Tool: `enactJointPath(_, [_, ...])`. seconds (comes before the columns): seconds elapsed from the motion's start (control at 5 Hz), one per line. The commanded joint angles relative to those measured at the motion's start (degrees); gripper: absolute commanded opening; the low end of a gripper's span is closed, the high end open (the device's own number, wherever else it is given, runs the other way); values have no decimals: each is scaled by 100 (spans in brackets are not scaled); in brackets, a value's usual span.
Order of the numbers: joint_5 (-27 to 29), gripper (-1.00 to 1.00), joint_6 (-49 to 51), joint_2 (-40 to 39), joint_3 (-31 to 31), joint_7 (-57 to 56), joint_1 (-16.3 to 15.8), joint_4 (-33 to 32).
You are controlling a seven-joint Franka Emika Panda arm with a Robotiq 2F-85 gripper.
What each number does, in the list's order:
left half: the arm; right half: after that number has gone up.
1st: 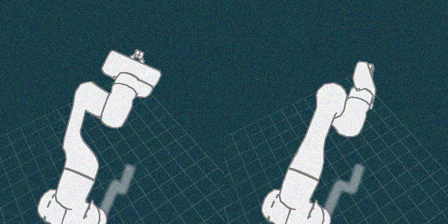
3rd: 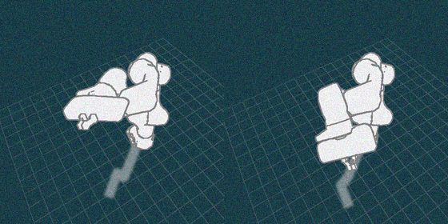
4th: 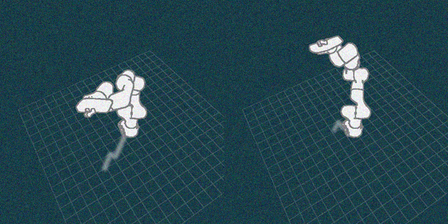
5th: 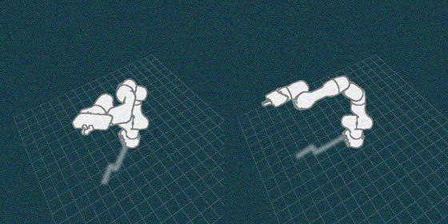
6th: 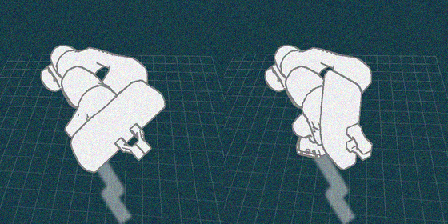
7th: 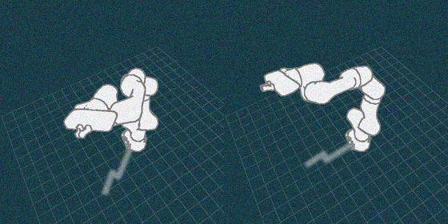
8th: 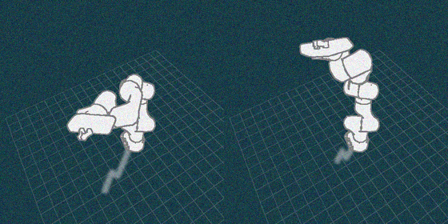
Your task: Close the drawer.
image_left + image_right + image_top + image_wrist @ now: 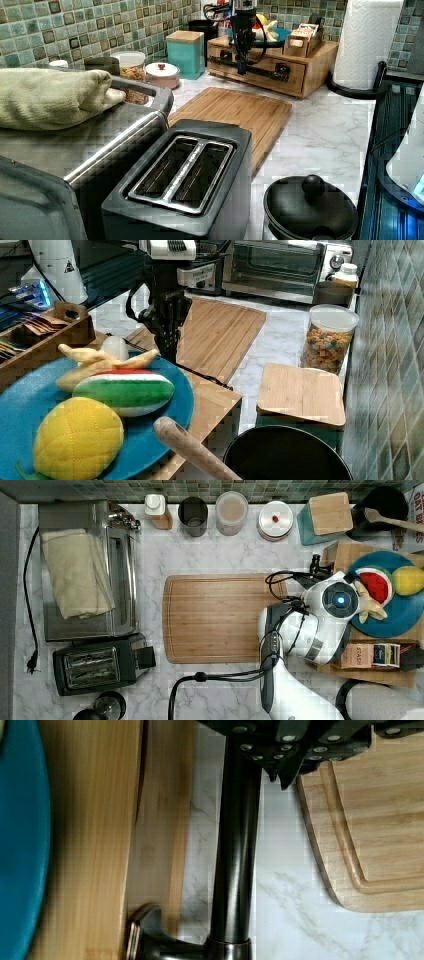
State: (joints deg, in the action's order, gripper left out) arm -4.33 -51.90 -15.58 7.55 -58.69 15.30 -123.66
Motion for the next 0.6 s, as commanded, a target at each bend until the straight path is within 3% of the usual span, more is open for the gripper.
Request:
enactJointPath(0.2, [-105, -100, -336, -140, 705, -473, 767, 988])
enactJointPath(0.6, [-85, -100, -337, -143, 744, -489, 729, 987])
